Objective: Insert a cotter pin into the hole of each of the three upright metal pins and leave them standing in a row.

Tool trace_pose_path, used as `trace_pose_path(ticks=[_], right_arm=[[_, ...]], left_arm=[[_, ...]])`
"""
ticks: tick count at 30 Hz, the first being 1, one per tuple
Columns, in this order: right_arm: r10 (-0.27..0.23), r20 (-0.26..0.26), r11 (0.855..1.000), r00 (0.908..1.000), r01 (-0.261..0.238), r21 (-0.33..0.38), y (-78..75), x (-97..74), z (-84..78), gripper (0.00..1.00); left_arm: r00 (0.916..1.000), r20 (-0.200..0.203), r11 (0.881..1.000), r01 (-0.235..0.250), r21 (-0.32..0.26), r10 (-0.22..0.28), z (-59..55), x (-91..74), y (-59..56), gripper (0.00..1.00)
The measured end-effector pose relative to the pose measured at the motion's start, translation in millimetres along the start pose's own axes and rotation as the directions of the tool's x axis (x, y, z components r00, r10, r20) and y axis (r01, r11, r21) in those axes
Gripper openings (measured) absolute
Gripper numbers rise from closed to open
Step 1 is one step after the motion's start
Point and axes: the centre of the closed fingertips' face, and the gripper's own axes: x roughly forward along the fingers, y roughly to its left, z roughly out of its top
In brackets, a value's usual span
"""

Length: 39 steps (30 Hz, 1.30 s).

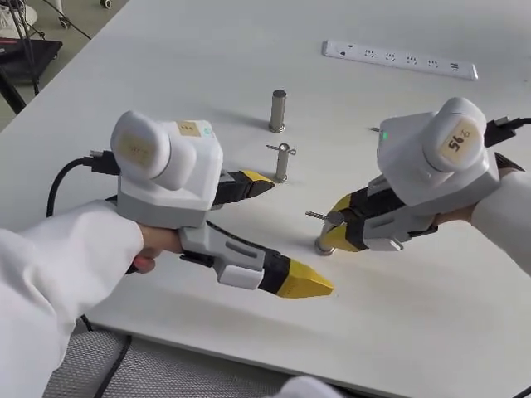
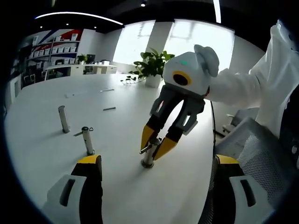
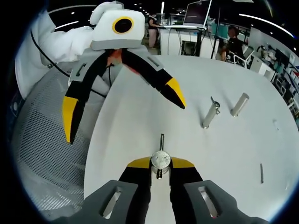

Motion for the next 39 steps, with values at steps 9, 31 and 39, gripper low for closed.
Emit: trace_pose_path(ticks=[9,31,39], right_arm=[[0.006,0.030,0.999,0.9995,-0.004,-0.050,-25.3,-8.7,9.7,0.08],[-0.002,0.042,0.999,0.9991,0.003,-0.039,-95.1,-7.3,0.7,0.08],[0.001,0.044,1.000,0.9990,0.000,-0.029,-92.4,-6.7,1.5,0.08]], left_arm=[[0.9991,0.002,0.999,-0.042,-0.007,0.042,0.8,-12.0,12.2,0.99],[0.9924,-0.011,0.991,-0.123,-0.056,0.122,-4.0,-35.0,30.6,0.99],[0.9912,-0.019,0.989,-0.132,-0.065,0.131,-7.3,-37.0,32.6,0.99]])
